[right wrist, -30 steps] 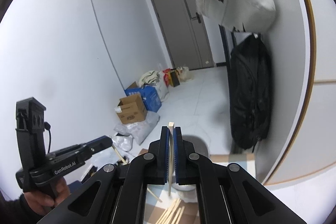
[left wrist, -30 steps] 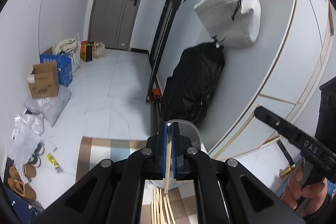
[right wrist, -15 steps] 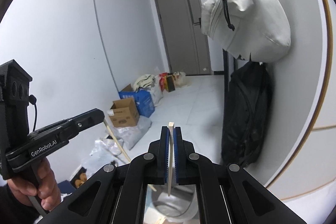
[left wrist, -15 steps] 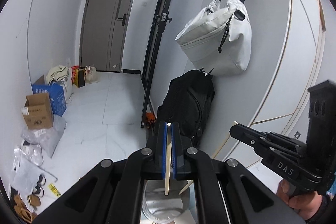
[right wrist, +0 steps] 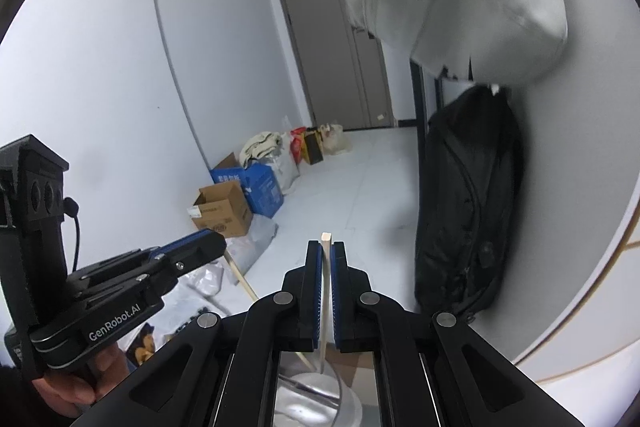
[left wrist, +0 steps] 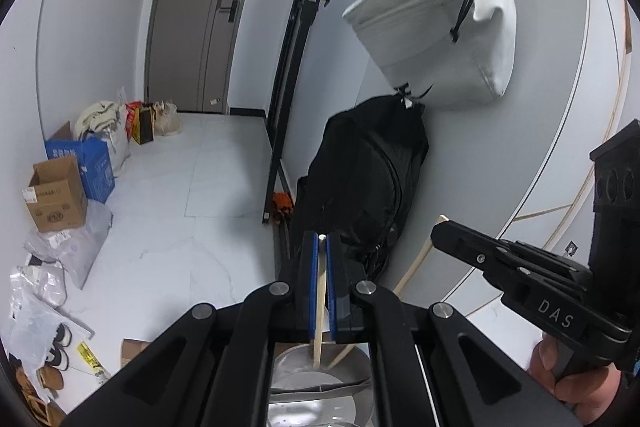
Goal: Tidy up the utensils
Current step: 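Carry the stick in the right gripper over the holder while the left carries its stick, then open both grippers above the holder to drop the sticks in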
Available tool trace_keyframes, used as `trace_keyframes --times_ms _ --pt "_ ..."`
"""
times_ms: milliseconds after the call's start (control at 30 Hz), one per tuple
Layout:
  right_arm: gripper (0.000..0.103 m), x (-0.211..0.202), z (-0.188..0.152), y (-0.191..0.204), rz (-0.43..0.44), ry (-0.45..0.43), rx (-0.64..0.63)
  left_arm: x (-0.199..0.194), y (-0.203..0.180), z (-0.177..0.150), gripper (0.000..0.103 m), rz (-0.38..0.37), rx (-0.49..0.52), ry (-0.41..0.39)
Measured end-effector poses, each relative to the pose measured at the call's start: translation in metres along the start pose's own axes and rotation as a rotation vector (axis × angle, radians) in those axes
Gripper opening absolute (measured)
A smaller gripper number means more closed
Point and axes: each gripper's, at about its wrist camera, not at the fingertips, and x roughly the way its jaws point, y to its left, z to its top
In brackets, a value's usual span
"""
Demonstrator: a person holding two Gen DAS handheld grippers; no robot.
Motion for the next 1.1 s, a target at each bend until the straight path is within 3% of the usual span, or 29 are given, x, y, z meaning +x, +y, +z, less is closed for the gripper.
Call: trace_keyframes --times_ms 267,467,633,700,800,900,1100 --pt "0.004 0.018 -0.02 -0.008 0.008 0.03 -0.008 0.02 -0.002 0.003 0.0 -0.037 0.001 0.073" --pt "0.004 0.026 -0.027 -0.01 0.03 0.055 0.0 0.03 -0.004 0.002 0.0 -0.071 -0.003 0.175" --pt "0.007 0.023 -0.031 -0.013 0.096 0.06 0.035 0.026 -0.008 0.004 0.001 -0.102 -0.007 0.243" --pt "0.01 0.018 -0.032 -0.017 0.128 0.049 0.068 0.021 -0.009 0.004 0.01 -0.102 0.0 0.248" --pt "0.031 0.008 -0.033 -0.024 0.137 0.031 0.115 0.015 -0.008 0.006 0.026 -0.077 0.013 0.235" --pt "0.034 -0.005 -0.034 -0.03 0.116 0.018 0.131 0.006 -0.004 0.006 0.035 -0.059 0.01 0.229" --pt "0.047 -0.039 -0.042 -0.034 0.102 -0.016 0.161 -0.016 -0.003 -0.001 0.043 -0.015 0.025 0.224"
